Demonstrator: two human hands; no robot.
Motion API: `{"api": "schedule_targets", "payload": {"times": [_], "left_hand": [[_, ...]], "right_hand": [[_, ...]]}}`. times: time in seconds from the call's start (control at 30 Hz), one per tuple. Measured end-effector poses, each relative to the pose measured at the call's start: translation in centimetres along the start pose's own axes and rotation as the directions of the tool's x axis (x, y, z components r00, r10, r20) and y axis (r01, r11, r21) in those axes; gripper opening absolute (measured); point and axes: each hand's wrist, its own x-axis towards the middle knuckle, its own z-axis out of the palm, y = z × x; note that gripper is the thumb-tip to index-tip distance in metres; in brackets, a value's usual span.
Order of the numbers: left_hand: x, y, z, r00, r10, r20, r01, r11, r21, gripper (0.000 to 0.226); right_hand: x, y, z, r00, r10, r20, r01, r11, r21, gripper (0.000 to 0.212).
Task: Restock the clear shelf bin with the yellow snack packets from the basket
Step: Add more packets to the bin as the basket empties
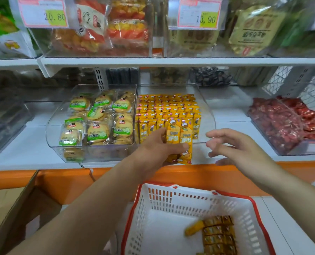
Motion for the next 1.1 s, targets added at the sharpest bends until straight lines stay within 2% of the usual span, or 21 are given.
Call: {"api": "schedule_targets", "payload": {"times": [0.13,0.17,0.23,0.33,0.47,0.57,0.73,0.83,0.87,0.93,1.03,1.1], "left_hand": [[-0.9,-0.3,2.8,0.990,0.015,0.140,-0.027,0.996,0.084,0.030],[-1.1,-0.4,3.4,0.985,0.017,0.171,-0.033,0.995,0.094,0.034],[-1.3,-0.5,4.3,0.978,0.013,0.210,-0.036,0.994,0.103,0.038],[-1.2,-0.7,5.0,0.985,-0.002,0.171,-0.016,0.994,0.104,0.029],[-0.8,-0.6,5.5,0.999,-0.023,0.025,0.023,1.000,0.002,0.024],[-0.7,-0.4,5.6,0.999,-0.013,-0.034,0.010,0.995,-0.102,0.023],[-0.2,-0.6,5.9,0.995,0.015,-0.102,-0.023,0.997,-0.075,0.022],[-0.1,-0.8,5.7,0.997,0.007,-0.081,-0.009,1.000,-0.023,0.019],[-0.1,-0.8,5.4,0.997,0.002,-0.076,-0.003,1.000,-0.011,0.019],[0.0,-0.6,4.7,0.995,0.007,-0.096,-0.004,0.999,0.034,0.020],[0.1,-0.3,3.4,0.988,0.053,-0.147,-0.035,0.992,0.120,0.019],[0.1,0.1,2.6,0.981,0.051,-0.188,-0.034,0.995,0.096,0.029]], "right_hand": [[-0.9,0.3,-0.2,0.999,0.049,0.007,-0.049,0.977,0.206,0.036],[-0.9,0.2,-0.3,1.000,0.025,0.006,-0.025,0.978,0.206,0.038],[-0.8,0.2,-0.9,0.999,-0.041,0.017,0.039,0.994,0.098,0.037],[-0.9,0.7,-2.2,0.998,-0.059,0.008,0.058,0.994,0.090,0.031],[-0.8,1.7,-3.6,0.995,0.010,-0.104,0.019,0.962,0.274,0.011],[-0.8,2.0,-3.7,0.993,0.074,-0.086,-0.034,0.916,0.399,0.027],[-1.2,2.4,-1.6,0.997,0.077,0.025,-0.080,0.978,0.192,0.040],[-1.1,2.3,-0.8,0.996,0.051,0.071,-0.063,0.982,0.179,0.073],[-1.0,2.2,-0.8,0.995,0.033,0.098,-0.051,0.983,0.178,0.077],[-0.7,2.1,-0.7,0.994,-0.003,0.108,-0.015,0.987,0.160,0.065],[0.2,1.8,-0.9,0.999,-0.043,0.010,0.042,0.995,0.091,0.035],[1.3,1.5,-1.3,0.994,-0.086,-0.064,0.090,0.994,0.054,0.028]]}}
